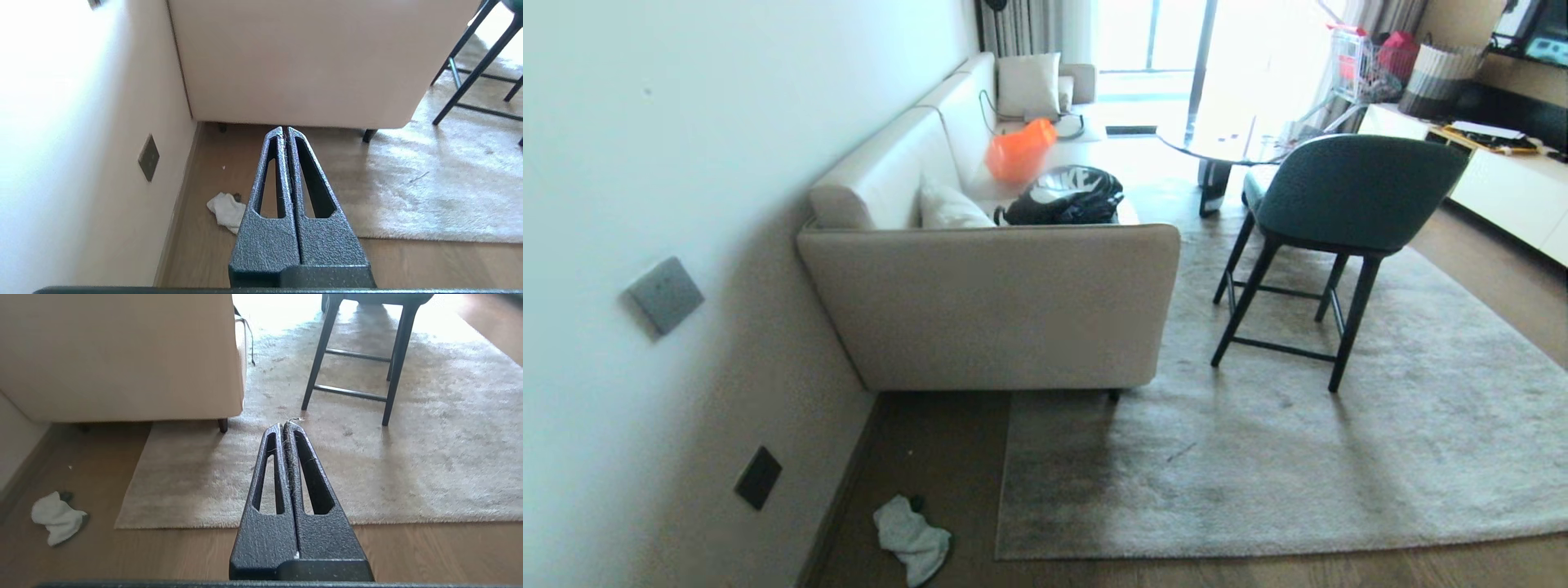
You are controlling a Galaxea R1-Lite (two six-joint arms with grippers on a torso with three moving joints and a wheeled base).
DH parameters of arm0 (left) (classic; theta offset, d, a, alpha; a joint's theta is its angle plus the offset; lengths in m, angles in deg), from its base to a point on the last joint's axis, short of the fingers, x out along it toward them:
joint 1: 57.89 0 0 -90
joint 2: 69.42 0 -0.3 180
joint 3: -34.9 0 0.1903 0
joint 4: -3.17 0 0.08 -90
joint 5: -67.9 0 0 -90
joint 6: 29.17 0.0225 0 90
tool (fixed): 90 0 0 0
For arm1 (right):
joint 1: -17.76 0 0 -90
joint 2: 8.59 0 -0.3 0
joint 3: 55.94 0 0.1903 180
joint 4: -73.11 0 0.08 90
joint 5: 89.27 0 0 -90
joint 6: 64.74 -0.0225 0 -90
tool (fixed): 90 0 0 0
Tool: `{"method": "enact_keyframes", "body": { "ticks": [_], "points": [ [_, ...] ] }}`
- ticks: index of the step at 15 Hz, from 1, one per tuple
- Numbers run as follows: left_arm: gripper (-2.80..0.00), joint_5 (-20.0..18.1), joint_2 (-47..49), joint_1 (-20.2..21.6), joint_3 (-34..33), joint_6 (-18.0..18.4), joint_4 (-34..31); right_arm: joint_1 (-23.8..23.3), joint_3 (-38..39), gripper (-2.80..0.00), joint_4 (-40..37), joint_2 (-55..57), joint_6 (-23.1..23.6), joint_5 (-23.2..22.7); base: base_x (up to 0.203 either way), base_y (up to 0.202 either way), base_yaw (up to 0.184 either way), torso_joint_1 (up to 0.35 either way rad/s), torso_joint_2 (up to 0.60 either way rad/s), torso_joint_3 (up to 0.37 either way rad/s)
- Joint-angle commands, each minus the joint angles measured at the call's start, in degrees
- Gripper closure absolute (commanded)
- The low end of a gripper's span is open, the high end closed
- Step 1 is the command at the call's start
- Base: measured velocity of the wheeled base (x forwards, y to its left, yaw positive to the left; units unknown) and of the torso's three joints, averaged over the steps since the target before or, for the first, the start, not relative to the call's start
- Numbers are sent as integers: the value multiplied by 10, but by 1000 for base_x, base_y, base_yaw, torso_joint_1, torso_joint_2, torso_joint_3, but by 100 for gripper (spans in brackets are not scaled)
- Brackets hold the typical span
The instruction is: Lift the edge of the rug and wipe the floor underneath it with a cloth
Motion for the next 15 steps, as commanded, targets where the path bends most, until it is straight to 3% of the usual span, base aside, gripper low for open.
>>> {"method": "enact_keyframes", "body": {
  "ticks": [1,15],
  "points": [
    [0,1,0,0,0,0,0,0,0,0,0,1,0,0,0,0,0,105,-465,-375],
    [0,1,0,0,0,-1,0,0,0,0,0,1,3,0,0,0,0,156,-513,-366]
  ]
}}
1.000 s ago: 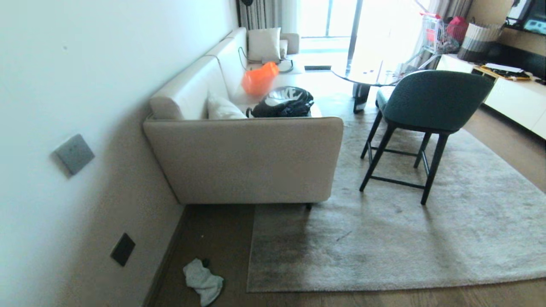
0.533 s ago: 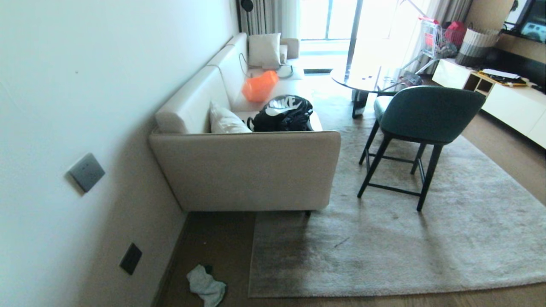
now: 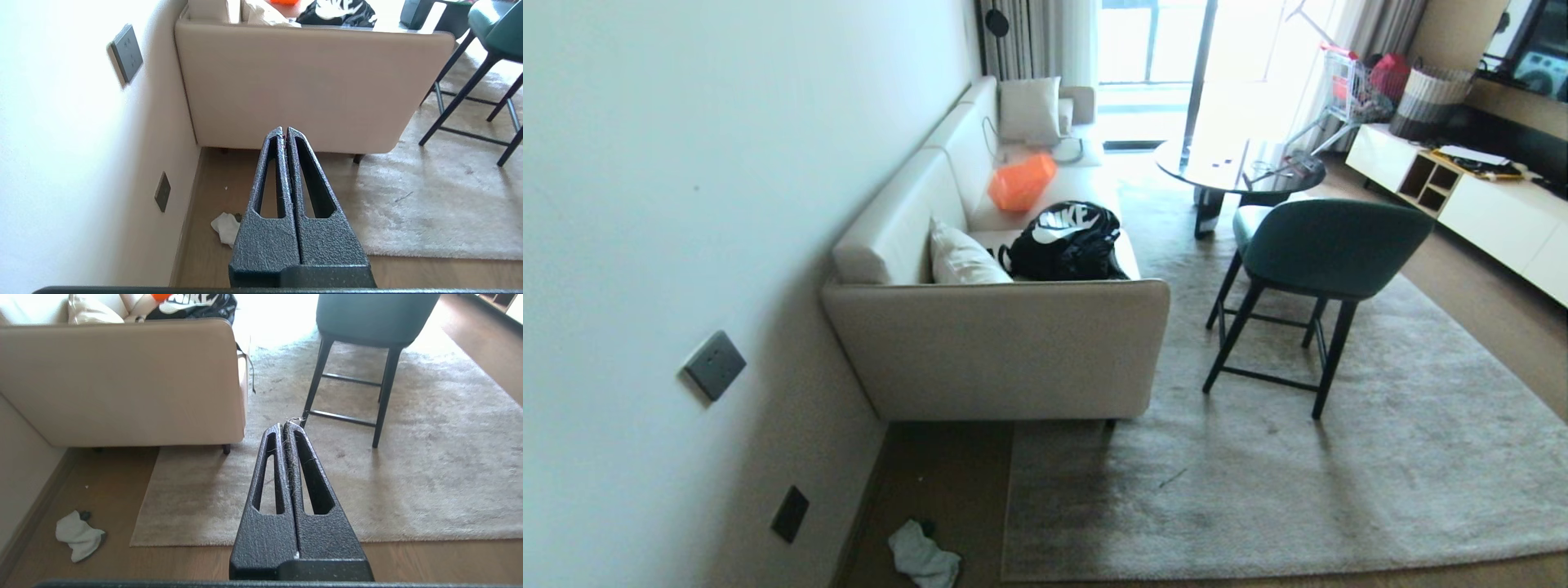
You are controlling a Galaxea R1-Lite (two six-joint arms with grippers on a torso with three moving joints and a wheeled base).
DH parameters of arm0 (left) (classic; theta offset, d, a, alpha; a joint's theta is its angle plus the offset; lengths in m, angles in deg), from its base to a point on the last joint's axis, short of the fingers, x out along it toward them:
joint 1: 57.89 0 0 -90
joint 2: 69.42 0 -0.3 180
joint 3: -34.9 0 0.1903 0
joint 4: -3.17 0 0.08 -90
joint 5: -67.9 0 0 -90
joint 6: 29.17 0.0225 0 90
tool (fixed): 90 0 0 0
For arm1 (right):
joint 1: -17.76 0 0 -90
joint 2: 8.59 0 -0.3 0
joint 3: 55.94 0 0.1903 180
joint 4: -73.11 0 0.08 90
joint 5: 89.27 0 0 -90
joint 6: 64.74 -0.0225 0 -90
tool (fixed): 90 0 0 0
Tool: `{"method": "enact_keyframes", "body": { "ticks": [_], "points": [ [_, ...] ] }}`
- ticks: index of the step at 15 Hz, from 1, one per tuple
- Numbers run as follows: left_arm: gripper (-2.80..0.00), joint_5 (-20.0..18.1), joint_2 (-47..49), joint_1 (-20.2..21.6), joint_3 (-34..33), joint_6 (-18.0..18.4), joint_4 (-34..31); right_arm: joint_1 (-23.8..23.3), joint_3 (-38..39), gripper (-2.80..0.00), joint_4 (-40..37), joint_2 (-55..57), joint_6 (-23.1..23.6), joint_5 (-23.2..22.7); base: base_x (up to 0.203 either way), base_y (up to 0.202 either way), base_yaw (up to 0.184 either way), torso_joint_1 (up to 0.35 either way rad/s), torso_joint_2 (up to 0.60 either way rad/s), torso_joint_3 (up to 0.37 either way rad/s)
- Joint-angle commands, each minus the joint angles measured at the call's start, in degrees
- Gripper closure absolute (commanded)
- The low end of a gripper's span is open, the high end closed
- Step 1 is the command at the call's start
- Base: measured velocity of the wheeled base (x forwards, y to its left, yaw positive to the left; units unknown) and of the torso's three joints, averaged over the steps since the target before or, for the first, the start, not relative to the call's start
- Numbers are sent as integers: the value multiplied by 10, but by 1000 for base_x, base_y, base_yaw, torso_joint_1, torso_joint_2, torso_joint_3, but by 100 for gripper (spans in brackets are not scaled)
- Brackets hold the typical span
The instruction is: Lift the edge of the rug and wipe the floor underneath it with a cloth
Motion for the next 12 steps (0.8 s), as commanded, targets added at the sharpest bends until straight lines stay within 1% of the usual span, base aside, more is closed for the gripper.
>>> {"method": "enact_keyframes", "body": {
  "ticks": [1,5,12],
  "points": [
    [0,0,0,0,0,-1,0,0,0,0,0,1,1,0,0,0,0,227,-589,-373],
    [0,1,0,0,0,0,-1,0,0,0,0,1,3,0,0,0,0,215,-546,-338],
    [0,0,0,0,0,0,0,0,0,0,0,1,3,0,0,0,0,152,-367,-215]
  ]
}}
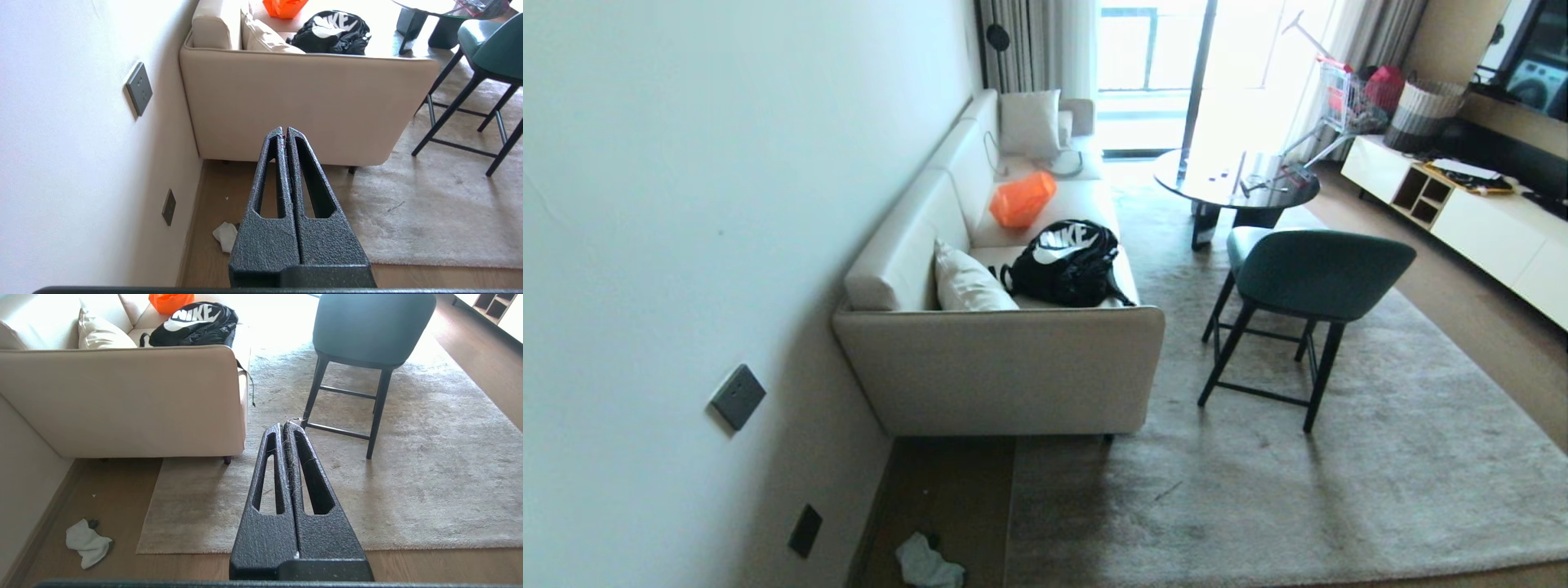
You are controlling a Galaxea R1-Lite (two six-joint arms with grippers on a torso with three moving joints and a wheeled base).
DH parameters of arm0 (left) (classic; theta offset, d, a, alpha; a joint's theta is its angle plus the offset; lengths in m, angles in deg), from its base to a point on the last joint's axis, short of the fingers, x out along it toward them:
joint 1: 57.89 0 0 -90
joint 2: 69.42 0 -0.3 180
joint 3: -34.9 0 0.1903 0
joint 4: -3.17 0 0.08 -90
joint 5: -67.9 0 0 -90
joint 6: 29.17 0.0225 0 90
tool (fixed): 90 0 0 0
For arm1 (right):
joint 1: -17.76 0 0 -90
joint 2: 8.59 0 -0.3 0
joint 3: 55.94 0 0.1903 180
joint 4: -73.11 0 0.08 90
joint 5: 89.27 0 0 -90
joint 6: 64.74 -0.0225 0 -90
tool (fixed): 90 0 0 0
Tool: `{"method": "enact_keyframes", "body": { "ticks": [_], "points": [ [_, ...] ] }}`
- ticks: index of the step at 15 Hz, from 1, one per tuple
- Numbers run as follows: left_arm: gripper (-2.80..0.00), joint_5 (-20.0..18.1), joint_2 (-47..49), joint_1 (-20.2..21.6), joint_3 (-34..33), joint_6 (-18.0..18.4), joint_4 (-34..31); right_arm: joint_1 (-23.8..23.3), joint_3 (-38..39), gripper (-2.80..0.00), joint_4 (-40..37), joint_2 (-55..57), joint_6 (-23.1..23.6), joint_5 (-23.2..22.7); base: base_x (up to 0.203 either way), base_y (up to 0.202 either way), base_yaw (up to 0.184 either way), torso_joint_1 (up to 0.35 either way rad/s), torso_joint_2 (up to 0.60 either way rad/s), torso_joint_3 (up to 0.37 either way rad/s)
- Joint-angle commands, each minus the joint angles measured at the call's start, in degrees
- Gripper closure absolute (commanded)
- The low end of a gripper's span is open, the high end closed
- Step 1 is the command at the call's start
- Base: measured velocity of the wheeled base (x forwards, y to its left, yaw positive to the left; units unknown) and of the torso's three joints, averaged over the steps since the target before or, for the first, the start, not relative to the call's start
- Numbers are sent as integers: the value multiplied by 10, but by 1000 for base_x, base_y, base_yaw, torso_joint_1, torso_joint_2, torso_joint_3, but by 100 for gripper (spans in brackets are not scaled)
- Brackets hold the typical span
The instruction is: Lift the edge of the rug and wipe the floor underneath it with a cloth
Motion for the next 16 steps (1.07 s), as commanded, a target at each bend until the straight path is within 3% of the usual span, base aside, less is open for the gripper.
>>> {"method": "enact_keyframes", "body": {
  "ticks": [1,9,16],
  "points": [
    [0,1,0,0,0,-1,0,0,0,0,0,1,0,0,0,0,0,144,-349,-198],
    [0,0,0,0,0,0,0,0,0,0,0,1,-6,1,0,0,0,147,-329,-185],
    [0,0,0,0,0,-1,0,0,0,0,0,1,-7,1,0,0,0,6,-15,-6]
  ]
}}
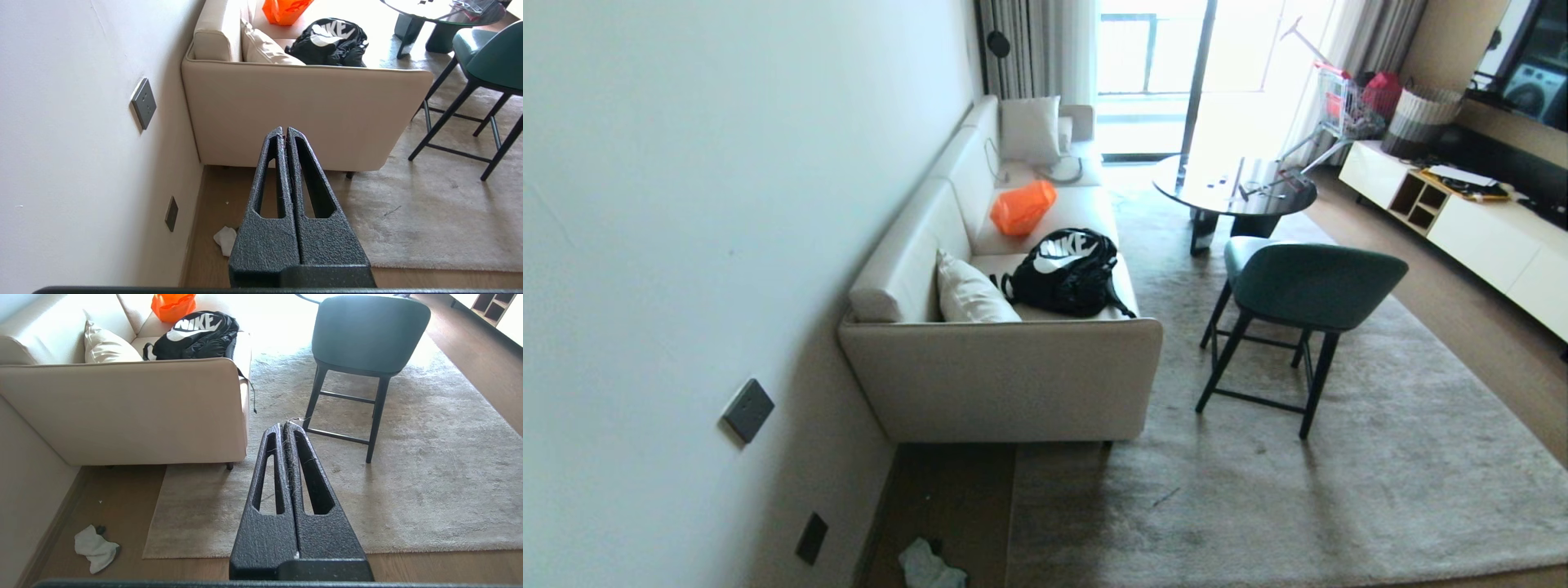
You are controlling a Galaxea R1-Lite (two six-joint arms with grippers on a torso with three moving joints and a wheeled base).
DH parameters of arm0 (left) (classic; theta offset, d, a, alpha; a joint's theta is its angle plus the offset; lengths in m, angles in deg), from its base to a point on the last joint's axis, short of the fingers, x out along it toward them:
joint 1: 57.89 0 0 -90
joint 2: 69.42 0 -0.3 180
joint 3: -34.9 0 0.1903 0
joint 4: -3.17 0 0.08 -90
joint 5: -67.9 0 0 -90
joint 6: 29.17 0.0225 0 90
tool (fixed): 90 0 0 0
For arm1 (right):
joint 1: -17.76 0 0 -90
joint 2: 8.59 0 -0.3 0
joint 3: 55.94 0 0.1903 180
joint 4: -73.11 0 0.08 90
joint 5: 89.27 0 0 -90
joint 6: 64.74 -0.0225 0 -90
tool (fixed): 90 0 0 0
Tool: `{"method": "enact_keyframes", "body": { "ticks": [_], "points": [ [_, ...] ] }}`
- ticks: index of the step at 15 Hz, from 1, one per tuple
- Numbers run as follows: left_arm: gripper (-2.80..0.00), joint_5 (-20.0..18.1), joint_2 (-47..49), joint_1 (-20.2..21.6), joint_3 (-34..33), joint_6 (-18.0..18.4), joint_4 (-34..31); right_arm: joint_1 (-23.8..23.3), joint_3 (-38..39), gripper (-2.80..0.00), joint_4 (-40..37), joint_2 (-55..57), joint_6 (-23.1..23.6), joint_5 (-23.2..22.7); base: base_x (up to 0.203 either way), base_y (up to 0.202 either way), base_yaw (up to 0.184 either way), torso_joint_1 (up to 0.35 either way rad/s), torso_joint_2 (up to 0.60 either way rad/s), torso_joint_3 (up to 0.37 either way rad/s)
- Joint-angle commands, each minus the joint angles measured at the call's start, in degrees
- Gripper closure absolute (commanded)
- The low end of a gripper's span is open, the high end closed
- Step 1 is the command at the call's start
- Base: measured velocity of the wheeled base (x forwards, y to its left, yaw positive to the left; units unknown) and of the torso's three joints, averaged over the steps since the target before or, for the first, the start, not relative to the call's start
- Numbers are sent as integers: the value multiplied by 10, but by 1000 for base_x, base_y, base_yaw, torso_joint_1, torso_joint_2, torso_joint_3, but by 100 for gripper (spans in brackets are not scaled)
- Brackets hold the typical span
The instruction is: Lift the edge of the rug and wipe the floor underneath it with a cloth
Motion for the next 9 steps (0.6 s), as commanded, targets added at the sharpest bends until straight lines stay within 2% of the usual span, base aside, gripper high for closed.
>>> {"method": "enact_keyframes", "body": {
  "ticks": [1,9],
  "points": [
    [0,1,0,0,0,-1,0,0,0,0,1,1,0,0,0,0,0,0,0,0],
    [0,0,0,0,0,-1,1,0,0,0,0,1,0,0,0,0,0,0,0,0]
  ]
}}
